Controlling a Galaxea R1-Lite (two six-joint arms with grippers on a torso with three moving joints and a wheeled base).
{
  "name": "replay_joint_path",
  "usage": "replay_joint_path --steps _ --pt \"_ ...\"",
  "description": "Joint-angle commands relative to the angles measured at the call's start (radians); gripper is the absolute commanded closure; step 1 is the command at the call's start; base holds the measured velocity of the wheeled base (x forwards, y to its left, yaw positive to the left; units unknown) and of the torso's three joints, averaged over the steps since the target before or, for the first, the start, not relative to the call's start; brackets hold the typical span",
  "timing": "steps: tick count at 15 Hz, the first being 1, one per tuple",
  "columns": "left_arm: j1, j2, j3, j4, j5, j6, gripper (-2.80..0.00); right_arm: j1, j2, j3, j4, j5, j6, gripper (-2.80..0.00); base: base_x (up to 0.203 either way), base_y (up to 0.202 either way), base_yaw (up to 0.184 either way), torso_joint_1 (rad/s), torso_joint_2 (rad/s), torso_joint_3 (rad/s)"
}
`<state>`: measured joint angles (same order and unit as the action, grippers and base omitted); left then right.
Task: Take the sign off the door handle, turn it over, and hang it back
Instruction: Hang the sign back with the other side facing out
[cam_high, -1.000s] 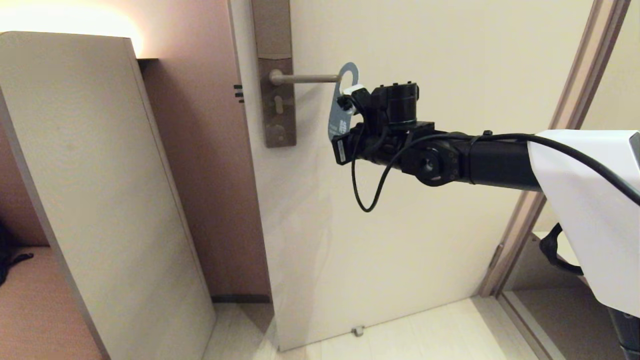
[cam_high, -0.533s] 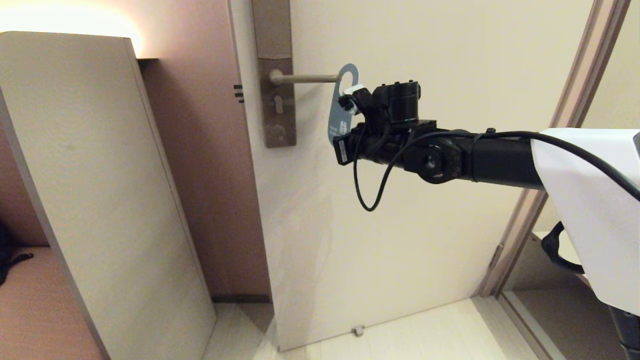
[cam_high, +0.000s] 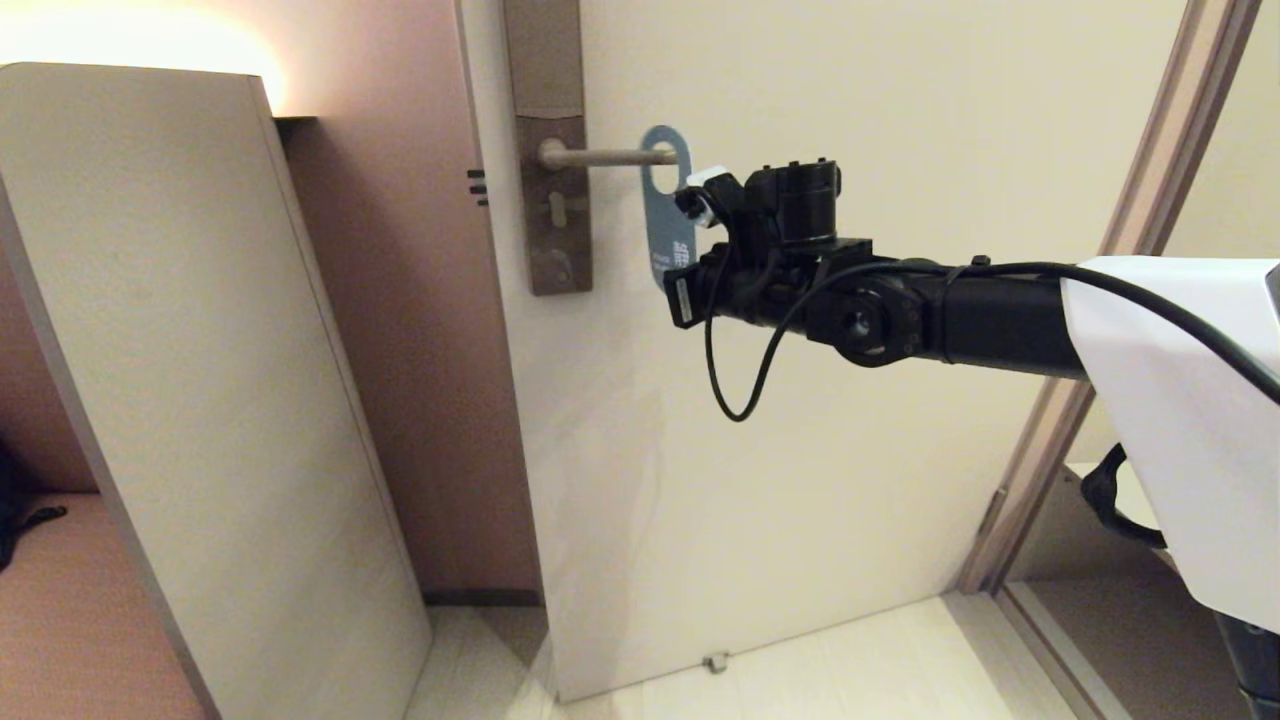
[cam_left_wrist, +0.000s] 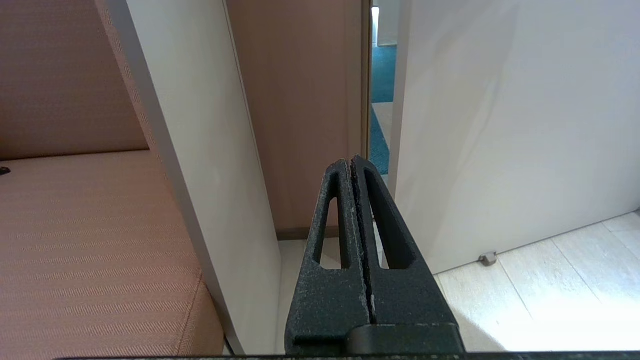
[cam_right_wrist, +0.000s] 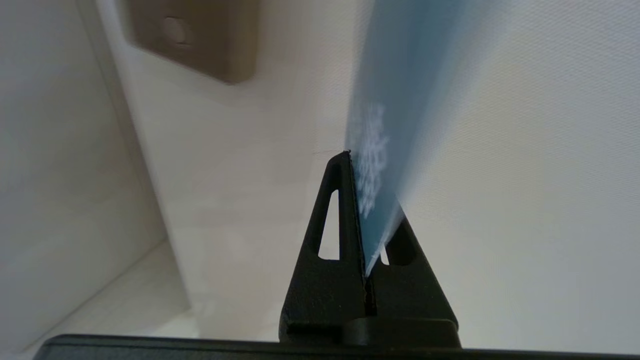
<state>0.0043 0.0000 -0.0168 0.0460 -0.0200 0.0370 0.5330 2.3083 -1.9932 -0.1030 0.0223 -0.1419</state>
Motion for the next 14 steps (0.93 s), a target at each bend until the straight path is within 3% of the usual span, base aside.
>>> replay_joint_path --steps 1,14 --pt "0.0 0.002 0.0 0.0 0.0 0.001 0.0 0.004 0.0 0.001 -0.003 0.017 -0.002 0.0 0.0 0.0 0.0 0.0 0.0 0.0" --pt "0.0 0.002 0.0 0.0 0.0 0.001 0.0 0.034 -0.003 0.002 -0.004 0.008 -0.005 0.0 0.0 0.0 0.0 0.0 0.0 0.0"
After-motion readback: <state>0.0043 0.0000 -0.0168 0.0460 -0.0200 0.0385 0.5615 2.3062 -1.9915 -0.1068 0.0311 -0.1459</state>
